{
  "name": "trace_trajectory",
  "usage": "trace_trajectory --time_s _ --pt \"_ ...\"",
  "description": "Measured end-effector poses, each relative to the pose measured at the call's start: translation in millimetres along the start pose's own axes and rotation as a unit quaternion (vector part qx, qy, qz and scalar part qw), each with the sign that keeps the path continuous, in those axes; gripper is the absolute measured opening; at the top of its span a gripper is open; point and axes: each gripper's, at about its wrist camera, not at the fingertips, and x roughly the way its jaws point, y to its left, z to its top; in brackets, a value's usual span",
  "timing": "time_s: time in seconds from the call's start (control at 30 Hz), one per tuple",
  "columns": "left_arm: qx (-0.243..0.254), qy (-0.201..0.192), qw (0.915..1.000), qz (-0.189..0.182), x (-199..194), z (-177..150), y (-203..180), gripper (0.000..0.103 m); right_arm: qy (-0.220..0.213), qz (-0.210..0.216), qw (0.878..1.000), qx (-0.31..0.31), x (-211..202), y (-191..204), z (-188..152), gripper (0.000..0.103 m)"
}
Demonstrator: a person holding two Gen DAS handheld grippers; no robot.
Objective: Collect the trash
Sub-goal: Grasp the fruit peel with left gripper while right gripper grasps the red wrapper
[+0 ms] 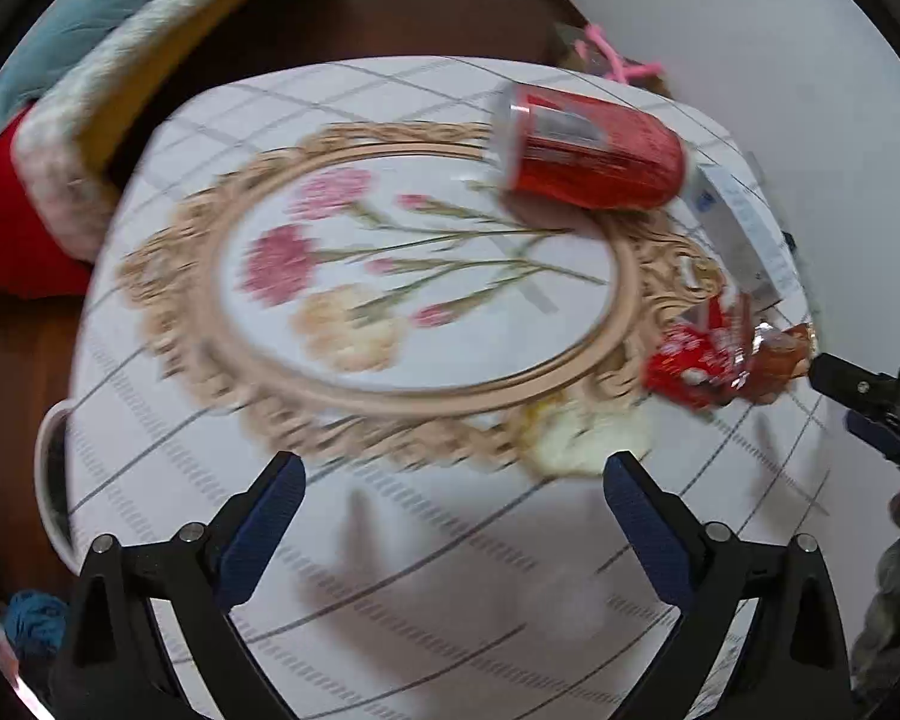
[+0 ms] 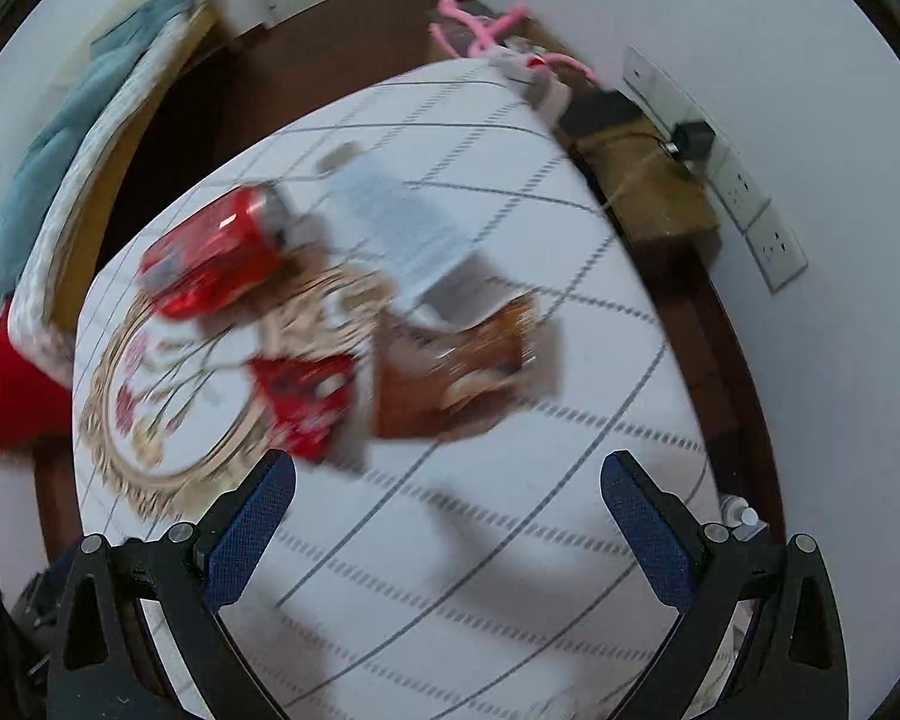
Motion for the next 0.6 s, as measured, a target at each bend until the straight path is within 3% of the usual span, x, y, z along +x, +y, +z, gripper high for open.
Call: trace_trajectory --time_s 0.23,0.3,0.33,0.4,0.43,0.5,0.6 --pt "0.031 0.014 0.9992 0.020 31.5 17.4 -26.2 0.030 0.005 0.023 0.999 0.035 30.6 -15.9 19.7 0.086" --pt "0.032 0.010 0.9992 0.019 32.5 16.7 -28.6 0.007 0.006 0.030 0.999 0.040 36.7 -14.2 20.1 0.078" --pt "0.034 0.009 0.9991 0.024 32.0 16.0 -29.8 0.007 0.007 0.035 0.998 0.042 37.9 -14.2 20.7 0.075" --pt "0.039 0.000 0.9988 0.030 28.0 14.1 -31.3 0.005 0.011 0.041 0.998 0.044 44.9 -12.7 20.8 0.055" --pt "0.039 -0.005 0.9987 0.033 26.8 14.3 -33.1 0.005 0.009 0.037 0.998 0.044 45.1 -12.1 20.4 0.052" --pt "0.042 -0.018 0.9981 0.042 18.2 11.1 -33.0 0.004 -0.003 0.041 0.998 0.041 41.6 -12.1 19.8 0.025" --pt "0.035 -0.038 0.9975 0.048 0.6 3.7 -25.0 0.004 -0.017 0.035 0.999 0.035 31.3 -12.3 14.2 0.009"
